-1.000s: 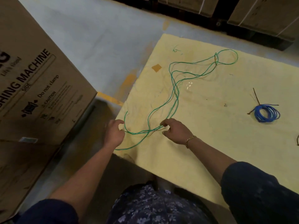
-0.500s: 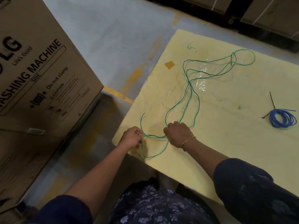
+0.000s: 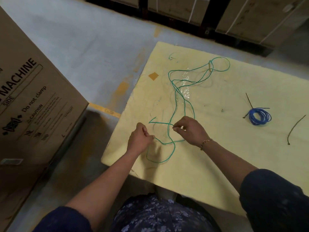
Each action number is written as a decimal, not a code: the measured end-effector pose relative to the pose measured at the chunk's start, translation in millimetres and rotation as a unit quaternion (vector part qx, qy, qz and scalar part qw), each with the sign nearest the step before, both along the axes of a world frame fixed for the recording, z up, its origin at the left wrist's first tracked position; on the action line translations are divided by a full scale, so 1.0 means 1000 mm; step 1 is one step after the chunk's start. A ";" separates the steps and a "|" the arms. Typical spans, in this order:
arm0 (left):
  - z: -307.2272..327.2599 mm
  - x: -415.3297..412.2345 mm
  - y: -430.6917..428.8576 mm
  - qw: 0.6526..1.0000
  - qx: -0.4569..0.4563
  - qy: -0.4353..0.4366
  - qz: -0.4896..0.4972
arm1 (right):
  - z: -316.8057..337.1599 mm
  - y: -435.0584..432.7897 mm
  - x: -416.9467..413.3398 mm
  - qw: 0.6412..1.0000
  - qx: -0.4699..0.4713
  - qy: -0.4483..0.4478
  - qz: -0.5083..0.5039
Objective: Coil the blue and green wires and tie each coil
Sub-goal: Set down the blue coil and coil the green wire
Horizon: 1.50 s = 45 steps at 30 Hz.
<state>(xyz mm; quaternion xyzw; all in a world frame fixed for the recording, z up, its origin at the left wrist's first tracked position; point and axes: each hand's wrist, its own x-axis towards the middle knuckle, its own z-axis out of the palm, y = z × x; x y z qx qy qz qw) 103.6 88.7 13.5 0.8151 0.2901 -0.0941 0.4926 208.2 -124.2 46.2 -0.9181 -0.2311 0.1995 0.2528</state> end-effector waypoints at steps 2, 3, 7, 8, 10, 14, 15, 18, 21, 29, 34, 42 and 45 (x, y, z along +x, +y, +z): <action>0.017 0.019 -0.005 0.988 0.132 -0.070 -0.044 | 0.023 -0.008 0.010 0.999 0.030 -0.010 -0.017; 0.027 0.028 -0.007 0.977 0.181 -0.093 -0.064 | 0.035 -0.012 0.014 0.999 0.047 -0.010 -0.026; 0.071 0.067 -0.018 0.952 0.242 -0.119 -0.145 | 0.086 -0.029 0.025 0.995 0.080 0.043 -0.049; 0.081 0.077 -0.020 0.951 0.229 -0.129 -0.164 | 0.097 -0.034 0.028 0.992 0.093 0.059 -0.053; 0.107 0.092 -0.022 0.969 0.086 -0.131 -0.192 | 0.117 -0.045 0.032 0.986 0.130 0.083 -0.064; 0.150 0.104 -0.032 0.962 -0.192 -0.109 -0.158 | 0.151 -0.069 0.036 0.974 0.180 0.087 -0.102; 0.159 0.105 -0.035 0.958 -0.226 -0.103 -0.141 | 0.159 -0.077 0.037 0.975 0.183 0.084 -0.100; 0.180 0.102 -0.038 0.931 -0.343 -0.087 -0.095 | 0.176 -0.106 0.042 0.973 0.198 0.077 -0.085; 0.196 0.093 -0.039 0.882 -0.457 -0.085 -0.074 | 0.190 -0.136 0.049 0.974 0.204 0.064 -0.077; 0.230 0.064 -0.079 0.771 -0.598 -0.216 -0.033 | 0.178 -0.165 0.055 0.957 0.252 -0.005 -0.145; 0.230 0.066 -0.105 0.815 -0.523 -0.241 -0.058 | 0.145 -0.133 0.019 0.979 0.163 -0.048 -0.109; 0.198 0.079 -0.116 0.927 -0.227 -0.187 -0.231 | 0.156 -0.079 -0.021 0.997 0.059 0.042 0.000; 0.190 0.078 -0.111 0.918 -0.161 -0.160 -0.324 | 0.173 -0.069 -0.023 0.989 0.108 0.096 0.002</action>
